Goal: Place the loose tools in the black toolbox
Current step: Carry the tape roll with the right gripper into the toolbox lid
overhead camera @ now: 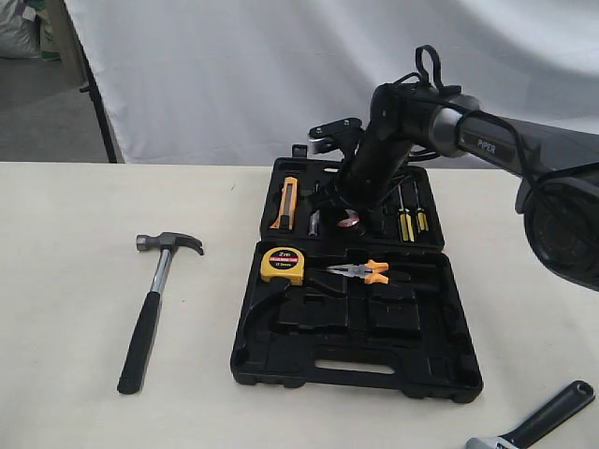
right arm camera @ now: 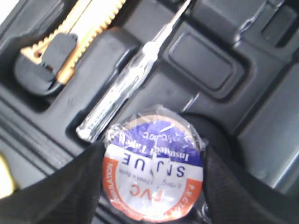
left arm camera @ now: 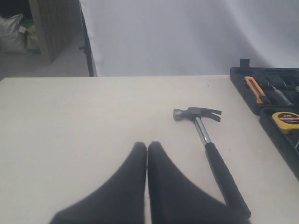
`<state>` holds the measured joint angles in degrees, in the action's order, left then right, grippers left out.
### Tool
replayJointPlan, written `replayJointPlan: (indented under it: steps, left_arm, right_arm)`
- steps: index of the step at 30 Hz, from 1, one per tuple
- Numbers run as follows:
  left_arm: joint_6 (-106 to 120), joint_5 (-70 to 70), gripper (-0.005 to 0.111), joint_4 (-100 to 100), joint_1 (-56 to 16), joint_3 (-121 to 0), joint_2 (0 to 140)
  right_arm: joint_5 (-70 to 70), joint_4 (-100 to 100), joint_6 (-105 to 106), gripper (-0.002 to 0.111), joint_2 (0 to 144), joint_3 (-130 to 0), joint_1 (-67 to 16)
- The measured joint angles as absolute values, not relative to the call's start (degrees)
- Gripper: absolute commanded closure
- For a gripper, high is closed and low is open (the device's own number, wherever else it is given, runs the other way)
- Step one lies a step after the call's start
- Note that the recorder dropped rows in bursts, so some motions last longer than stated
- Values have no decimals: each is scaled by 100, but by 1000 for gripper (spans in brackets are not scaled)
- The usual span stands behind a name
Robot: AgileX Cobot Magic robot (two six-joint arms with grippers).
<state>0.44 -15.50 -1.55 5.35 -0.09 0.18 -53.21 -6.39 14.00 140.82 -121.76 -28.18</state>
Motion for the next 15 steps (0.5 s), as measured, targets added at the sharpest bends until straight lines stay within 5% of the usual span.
replayJointPlan:
  steps: [15]
  left_arm:
    - [44,-1550,106,-155,535,-9,18]
  right_arm:
    - [-5267,-315,393,108,14251,-12186,-2724]
